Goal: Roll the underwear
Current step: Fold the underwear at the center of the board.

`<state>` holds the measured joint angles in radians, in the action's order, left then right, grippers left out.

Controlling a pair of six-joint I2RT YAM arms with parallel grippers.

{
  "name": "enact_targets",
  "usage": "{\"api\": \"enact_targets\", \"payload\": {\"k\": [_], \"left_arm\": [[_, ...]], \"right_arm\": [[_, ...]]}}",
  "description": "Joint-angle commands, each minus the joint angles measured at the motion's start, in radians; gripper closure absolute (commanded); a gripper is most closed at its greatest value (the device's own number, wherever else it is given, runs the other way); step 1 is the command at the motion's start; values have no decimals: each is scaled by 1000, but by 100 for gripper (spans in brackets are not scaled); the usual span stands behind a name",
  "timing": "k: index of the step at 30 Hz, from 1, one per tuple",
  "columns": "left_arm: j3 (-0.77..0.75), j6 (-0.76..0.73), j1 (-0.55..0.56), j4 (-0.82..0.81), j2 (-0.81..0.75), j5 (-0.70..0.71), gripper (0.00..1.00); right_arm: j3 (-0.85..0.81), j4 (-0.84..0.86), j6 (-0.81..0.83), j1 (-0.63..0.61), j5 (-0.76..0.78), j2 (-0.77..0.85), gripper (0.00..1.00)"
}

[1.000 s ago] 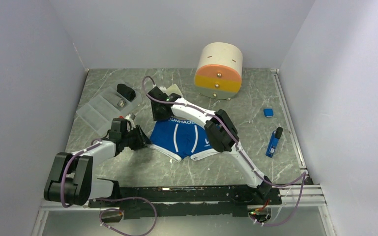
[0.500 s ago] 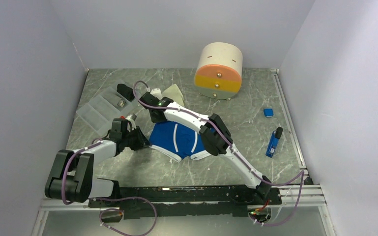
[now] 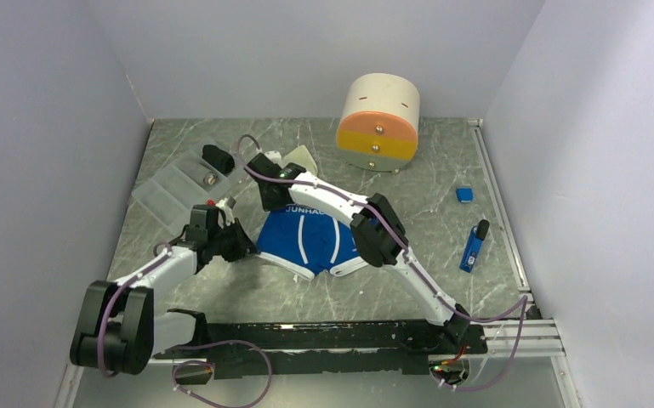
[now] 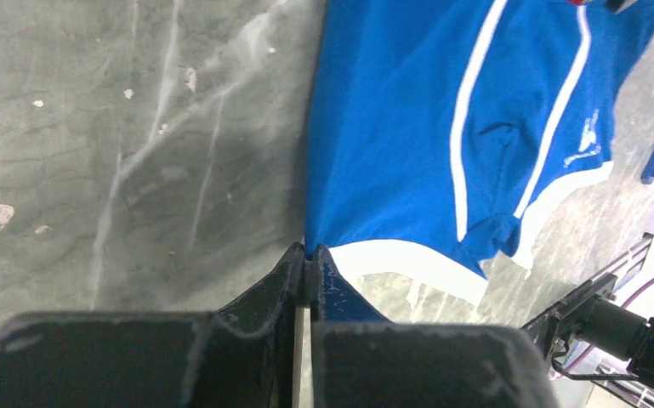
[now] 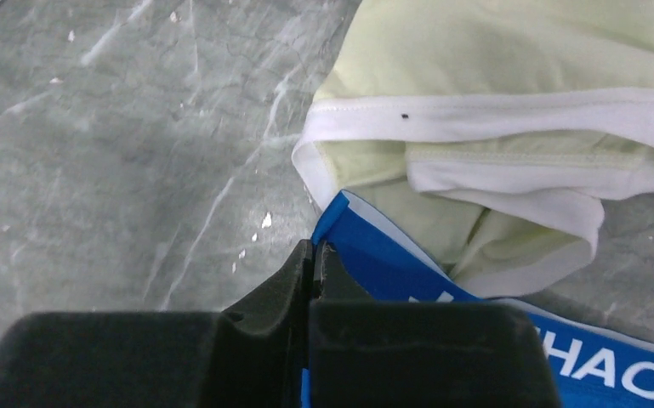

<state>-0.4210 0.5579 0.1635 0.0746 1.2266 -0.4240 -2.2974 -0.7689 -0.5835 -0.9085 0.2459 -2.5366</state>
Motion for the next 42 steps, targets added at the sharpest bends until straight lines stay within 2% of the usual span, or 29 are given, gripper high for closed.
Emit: {"api": "enact_targets", "payload": {"k": [1,5,10,20,24,27,34,42], "left_arm": [[-55,-23,6,84,-101,-21,95],[-85,3,32,116,-163,-35,95],[-143,67,165,118,-169,33,95],[-337,160,434,98,-45,184,95],[-414,187,538,61,61,214,95],[-486,194,608,43,159,228,95],[-660,184,724,47,334,259,95],[-753,204,771,1,482,256,95]], "right_arm": [[88,120,-41,48,-158,179,100],[214,225,-58,77,-254,264,100],[379,339,-72,123,-348,360,100],[871,670,-135,320,-611,634,100],[1073,845,-201,404,-701,733,100],[1173,893,-178,455,-704,794,100],[1262,922,-119,570,-770,851,100],[1272,814,-41,650,-768,822,100]]}}
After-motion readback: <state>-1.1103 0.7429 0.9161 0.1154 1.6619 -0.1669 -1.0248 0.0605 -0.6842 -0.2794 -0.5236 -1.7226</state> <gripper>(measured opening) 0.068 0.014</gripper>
